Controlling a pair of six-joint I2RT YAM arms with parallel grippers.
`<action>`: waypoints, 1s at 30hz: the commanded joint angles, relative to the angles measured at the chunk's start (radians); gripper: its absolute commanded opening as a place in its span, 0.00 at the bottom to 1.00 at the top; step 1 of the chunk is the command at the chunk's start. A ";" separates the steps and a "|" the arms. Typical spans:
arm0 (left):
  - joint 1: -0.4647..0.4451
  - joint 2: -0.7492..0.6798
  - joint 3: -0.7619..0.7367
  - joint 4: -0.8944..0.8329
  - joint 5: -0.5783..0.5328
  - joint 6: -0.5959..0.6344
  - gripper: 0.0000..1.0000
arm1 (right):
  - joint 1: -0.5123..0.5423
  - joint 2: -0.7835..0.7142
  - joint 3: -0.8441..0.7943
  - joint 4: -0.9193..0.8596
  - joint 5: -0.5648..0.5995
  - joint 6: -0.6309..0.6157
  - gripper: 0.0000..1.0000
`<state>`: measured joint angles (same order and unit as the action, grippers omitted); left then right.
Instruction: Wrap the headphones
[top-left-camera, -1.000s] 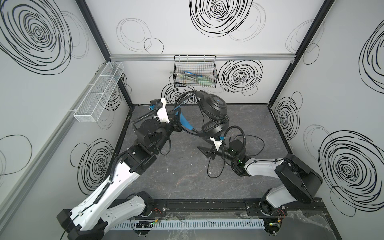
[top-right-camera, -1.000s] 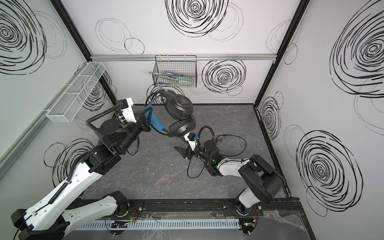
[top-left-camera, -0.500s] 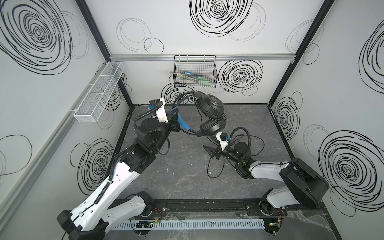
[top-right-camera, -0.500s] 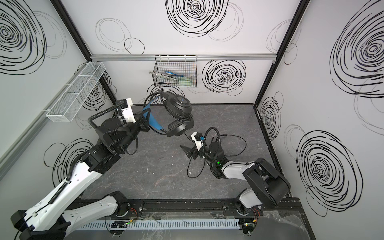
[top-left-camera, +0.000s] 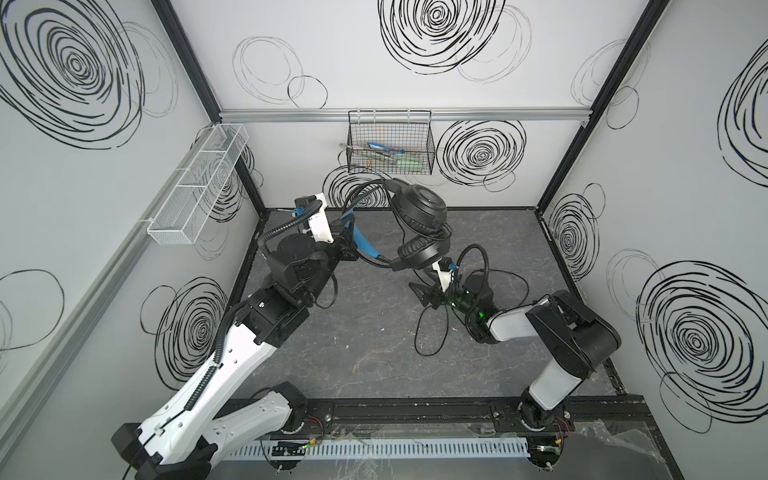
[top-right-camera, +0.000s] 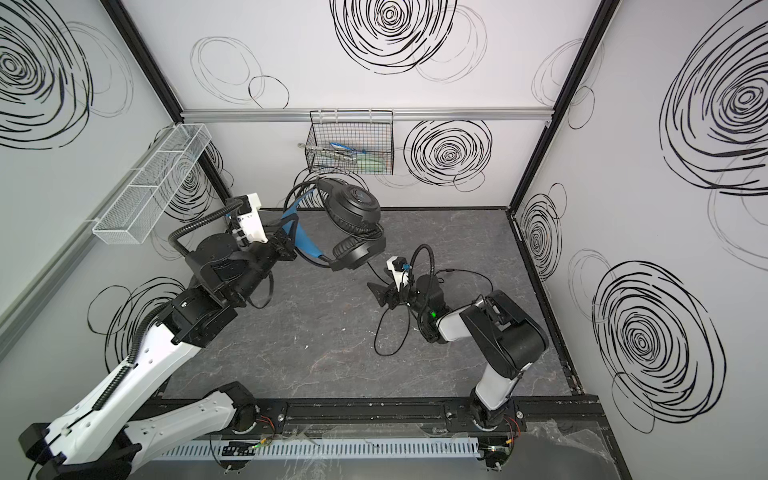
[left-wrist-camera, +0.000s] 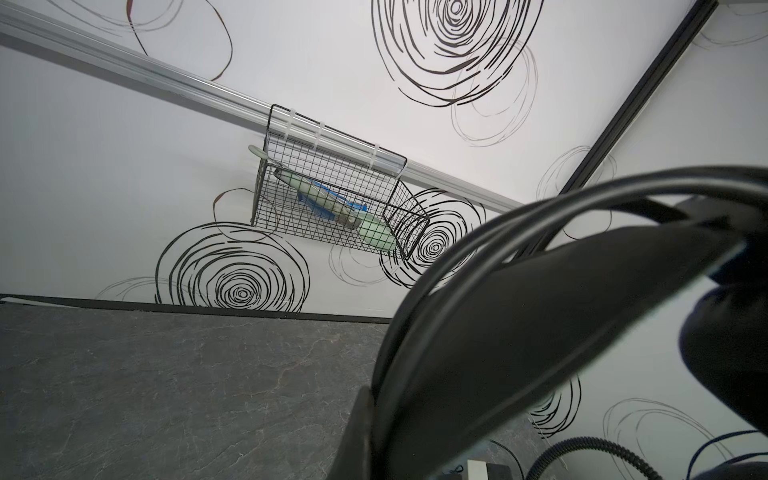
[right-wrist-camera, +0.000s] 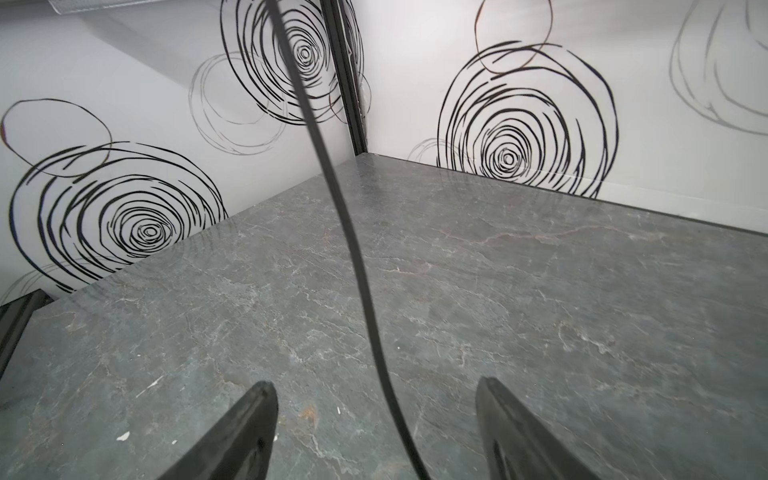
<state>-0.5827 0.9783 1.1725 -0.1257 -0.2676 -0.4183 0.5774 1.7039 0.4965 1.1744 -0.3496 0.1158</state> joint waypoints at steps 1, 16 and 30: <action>0.012 -0.021 0.046 0.100 0.008 -0.028 0.00 | -0.012 0.031 0.035 0.071 -0.043 0.015 0.78; 0.049 0.005 0.038 0.109 0.079 -0.054 0.00 | -0.007 0.160 0.018 0.186 -0.114 0.072 0.48; 0.117 0.025 0.055 0.102 0.115 -0.065 0.00 | 0.036 0.162 -0.001 0.155 -0.044 0.065 0.01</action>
<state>-0.4801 1.0092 1.1728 -0.1257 -0.1722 -0.4381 0.6018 1.8618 0.5037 1.2976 -0.4103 0.1829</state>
